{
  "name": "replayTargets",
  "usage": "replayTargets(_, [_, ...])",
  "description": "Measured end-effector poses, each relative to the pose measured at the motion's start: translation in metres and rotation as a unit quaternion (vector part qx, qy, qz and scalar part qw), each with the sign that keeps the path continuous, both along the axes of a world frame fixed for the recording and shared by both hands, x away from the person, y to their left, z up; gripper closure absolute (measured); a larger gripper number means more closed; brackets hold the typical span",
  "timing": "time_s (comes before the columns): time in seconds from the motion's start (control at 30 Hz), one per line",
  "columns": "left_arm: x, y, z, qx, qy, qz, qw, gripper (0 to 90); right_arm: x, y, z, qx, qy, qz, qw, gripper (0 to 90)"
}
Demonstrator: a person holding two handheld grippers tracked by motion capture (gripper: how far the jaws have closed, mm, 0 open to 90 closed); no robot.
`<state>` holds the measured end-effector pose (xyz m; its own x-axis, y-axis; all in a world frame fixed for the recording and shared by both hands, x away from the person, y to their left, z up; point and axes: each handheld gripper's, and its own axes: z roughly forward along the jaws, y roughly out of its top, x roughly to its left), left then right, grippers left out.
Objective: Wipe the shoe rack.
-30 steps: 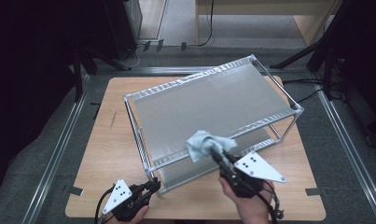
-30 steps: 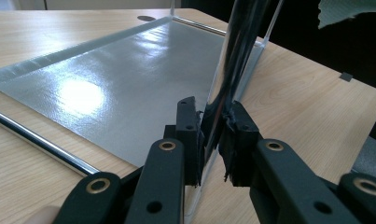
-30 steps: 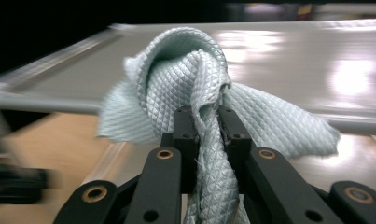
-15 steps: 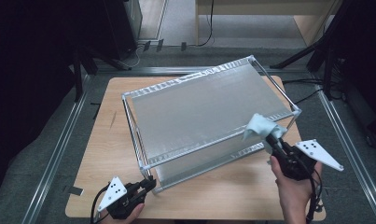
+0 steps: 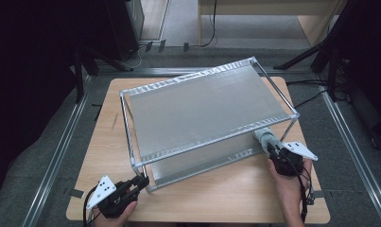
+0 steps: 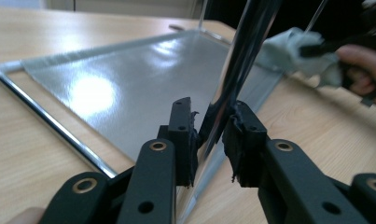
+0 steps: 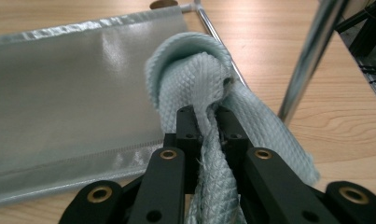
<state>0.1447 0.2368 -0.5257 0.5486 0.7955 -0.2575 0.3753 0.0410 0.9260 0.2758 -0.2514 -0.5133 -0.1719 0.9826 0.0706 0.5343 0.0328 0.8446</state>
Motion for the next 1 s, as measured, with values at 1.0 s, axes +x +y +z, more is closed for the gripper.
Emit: replayTargets(1.0, [-0.003,0.001,0.004,0.044,-0.016,-0.039,0.9981,78.2,0.012,0.011,-0.023,-0.022,0.057,0.035,0.9975,79.6])
